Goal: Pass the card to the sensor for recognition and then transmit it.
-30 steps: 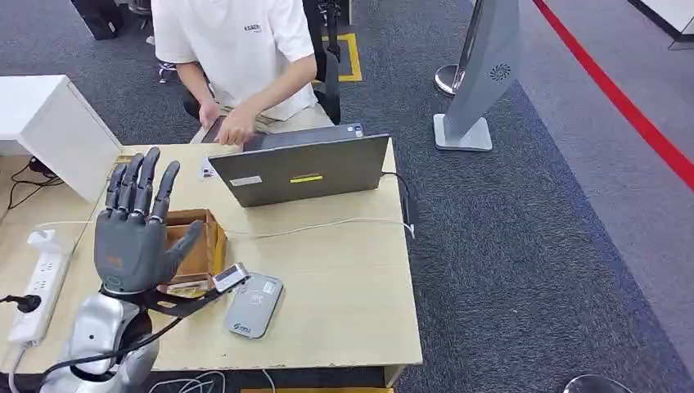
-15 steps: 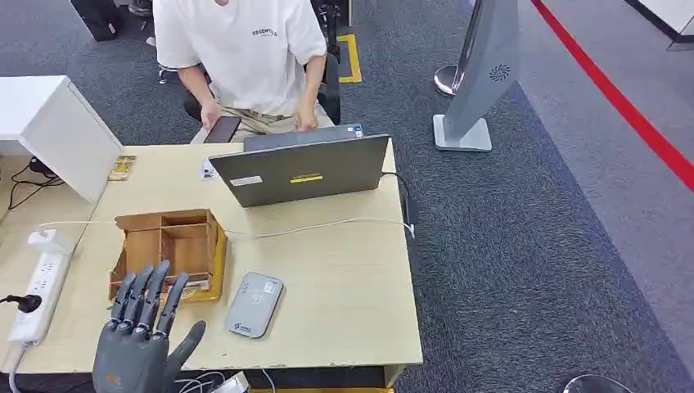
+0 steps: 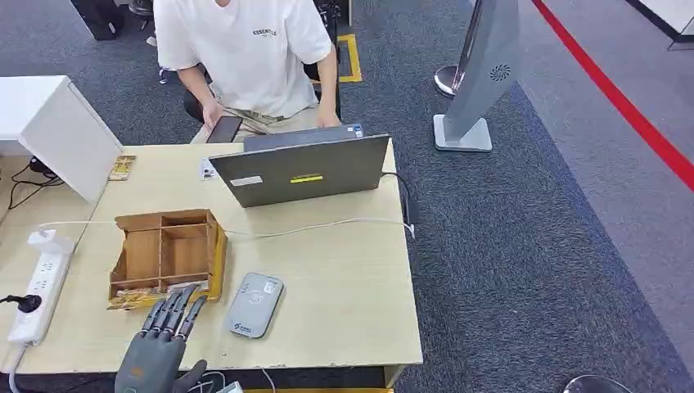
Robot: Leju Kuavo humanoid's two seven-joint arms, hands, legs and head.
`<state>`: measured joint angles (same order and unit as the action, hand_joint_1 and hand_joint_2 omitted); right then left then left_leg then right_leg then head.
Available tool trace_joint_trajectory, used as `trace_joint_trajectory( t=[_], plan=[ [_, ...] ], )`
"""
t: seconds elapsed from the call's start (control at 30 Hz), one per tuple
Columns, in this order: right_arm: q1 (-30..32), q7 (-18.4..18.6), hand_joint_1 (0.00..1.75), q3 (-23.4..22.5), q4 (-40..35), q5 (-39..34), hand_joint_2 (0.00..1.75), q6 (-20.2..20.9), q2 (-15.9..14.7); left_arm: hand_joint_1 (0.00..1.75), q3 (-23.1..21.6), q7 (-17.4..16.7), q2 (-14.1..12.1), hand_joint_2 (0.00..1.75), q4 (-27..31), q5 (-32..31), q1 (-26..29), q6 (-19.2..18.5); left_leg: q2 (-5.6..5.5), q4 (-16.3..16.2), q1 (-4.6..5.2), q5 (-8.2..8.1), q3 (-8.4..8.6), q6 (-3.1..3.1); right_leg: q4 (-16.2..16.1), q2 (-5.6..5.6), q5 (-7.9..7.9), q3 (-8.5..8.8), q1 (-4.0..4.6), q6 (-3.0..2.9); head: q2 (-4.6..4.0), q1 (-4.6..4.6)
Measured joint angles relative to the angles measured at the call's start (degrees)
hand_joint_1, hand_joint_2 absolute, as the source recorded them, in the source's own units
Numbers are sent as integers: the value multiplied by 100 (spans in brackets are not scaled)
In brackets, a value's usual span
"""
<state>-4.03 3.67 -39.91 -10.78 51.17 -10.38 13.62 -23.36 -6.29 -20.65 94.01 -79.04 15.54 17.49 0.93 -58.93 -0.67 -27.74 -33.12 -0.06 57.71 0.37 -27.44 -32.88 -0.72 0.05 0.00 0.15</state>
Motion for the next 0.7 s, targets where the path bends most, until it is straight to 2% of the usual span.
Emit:
trace_joint_trajectory(
  t=[0.1, 0.43, 0.57, 0.7],
  plan=[
    [0, -4, 0, -11, 0, 41, 175, 0, 0, 0, -18, -83, -7, 175, -170, -2, -63, -96, -1, 0, 1, 0, -1, 0, 0, -2, 0, 0, 0, 0, 0, 2],
    [-14, 26, 0, -9, 0, 219, 175, 24, 0, 0, 0, -59, 111, 175, -836, -120, -548, -122, -3, -1, 1, 1, 0, 0, 0, -3, 1, 2, -1, 1, 0, 0],
    [-22, 37, 0, -9, 0, 313, 175, 37, 0, 0, 127, 50, 282, 175, -1118, -345, -743, 101, -4, -1, 1, 1, 0, 0, 0, -4, 1, 2, 0, 1, 0, 0],
    [-27, 39, 0, -9, 0, 395, 175, 68, 0, 0, 273, 54, 483, 175, -1419, -668, -927, 506, -4, -1, 1, 1, 0, 0, 0, -4, 1, 2, -1, 1, 0, 2]
  ],
)
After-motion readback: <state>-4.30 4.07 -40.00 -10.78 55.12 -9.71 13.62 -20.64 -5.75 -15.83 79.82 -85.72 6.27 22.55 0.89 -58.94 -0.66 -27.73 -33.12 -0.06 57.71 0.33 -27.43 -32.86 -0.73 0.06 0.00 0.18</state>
